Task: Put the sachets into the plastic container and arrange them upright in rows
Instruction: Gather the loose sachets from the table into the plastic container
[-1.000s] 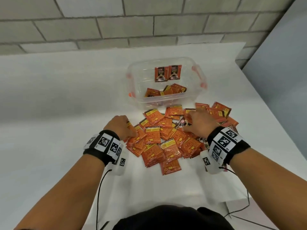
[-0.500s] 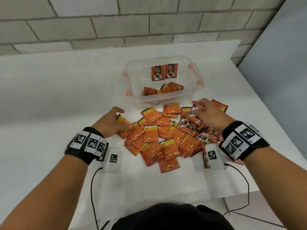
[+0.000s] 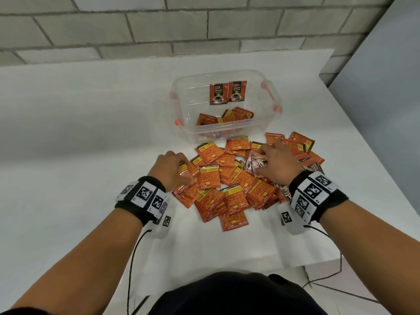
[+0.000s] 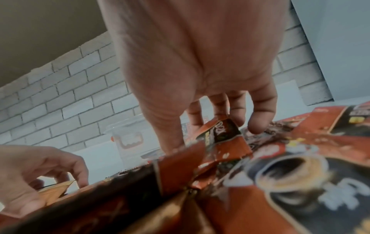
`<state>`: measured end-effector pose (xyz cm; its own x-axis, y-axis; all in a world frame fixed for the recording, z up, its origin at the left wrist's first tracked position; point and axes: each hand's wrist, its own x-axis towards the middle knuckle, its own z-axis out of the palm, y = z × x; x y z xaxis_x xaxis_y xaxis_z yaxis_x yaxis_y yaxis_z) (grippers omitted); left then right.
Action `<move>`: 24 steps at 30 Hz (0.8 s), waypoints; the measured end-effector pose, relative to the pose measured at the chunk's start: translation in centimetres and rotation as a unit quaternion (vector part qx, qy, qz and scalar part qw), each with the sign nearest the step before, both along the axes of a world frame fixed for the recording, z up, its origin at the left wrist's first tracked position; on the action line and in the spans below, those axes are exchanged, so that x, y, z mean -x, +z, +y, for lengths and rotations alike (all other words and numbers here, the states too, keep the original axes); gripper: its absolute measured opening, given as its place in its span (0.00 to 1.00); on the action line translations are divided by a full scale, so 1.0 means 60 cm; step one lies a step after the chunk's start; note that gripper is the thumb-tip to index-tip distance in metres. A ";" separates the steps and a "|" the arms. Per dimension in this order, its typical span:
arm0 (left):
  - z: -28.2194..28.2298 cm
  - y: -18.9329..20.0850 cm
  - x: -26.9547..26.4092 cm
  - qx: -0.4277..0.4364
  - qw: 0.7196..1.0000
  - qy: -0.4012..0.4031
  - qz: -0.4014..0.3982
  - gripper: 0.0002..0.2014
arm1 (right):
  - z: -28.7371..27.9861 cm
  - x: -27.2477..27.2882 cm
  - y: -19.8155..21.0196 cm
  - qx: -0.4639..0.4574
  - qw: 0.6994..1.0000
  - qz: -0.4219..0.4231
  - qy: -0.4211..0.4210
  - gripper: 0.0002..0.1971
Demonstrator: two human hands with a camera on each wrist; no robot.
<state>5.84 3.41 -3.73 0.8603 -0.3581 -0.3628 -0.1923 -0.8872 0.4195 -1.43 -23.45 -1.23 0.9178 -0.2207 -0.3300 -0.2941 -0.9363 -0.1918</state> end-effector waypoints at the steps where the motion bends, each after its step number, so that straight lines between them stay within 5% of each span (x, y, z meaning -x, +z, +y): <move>1: -0.002 -0.001 0.000 -0.007 1.000 0.001 -0.007 0.29 | 0.001 0.000 0.001 -0.002 1.000 -0.008 0.001 0.27; 8: 0.002 0.009 -0.002 0.019 0.998 0.054 0.028 0.43 | 0.002 0.003 0.038 -0.088 0.996 -0.020 -0.012 0.21; 14: 0.057 0.058 -0.013 0.120 0.988 0.085 0.034 0.18 | -0.001 0.036 0.094 -0.148 0.987 0.057 0.011 0.28; 18: 0.028 0.085 0.001 0.255 0.961 0.063 0.085 0.13 | 0.018 0.077 0.078 -0.111 0.984 0.132 0.053 0.29; 24: -0.051 0.037 0.023 0.100 0.988 -0.096 0.068 0.30 | 0.032 0.098 0.022 -0.034 0.992 0.123 0.012 0.26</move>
<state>4.48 0.36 -1.50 0.7177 -0.5857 -0.3767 -0.2785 -0.7372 0.6156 -7.31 -21.52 0.12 0.8127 -0.1704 -0.5572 -0.3182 -0.9309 -0.1794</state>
